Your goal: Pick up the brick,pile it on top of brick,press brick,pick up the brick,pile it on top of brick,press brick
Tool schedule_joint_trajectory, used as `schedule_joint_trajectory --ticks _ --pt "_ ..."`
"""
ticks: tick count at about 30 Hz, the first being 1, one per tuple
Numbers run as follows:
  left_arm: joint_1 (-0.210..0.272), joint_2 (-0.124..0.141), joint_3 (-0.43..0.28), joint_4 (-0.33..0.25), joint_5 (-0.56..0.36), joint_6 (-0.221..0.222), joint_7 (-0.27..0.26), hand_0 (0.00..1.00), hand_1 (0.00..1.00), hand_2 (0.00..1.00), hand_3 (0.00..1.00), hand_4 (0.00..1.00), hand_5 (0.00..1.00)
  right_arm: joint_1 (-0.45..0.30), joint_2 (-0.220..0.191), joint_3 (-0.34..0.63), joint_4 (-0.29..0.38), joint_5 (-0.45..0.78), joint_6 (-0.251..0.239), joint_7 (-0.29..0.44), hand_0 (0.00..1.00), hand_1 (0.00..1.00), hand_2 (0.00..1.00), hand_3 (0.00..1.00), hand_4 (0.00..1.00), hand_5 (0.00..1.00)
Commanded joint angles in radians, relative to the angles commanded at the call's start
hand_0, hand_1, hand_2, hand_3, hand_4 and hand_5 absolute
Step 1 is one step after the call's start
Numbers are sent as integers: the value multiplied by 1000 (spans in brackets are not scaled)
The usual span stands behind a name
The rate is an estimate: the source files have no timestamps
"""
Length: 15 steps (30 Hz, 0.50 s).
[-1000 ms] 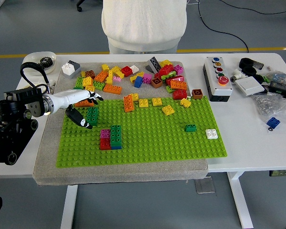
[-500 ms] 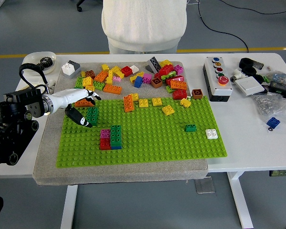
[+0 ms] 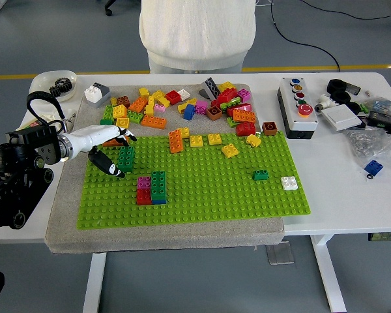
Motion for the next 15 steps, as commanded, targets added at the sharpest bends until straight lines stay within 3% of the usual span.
schedule_joint_trajectory --ticks 15 --pt "1 -3 3 6 0 19 5 833 727 702 777 998 181 1 0 0 0 0 0 0 744 644 719 657 889 424"
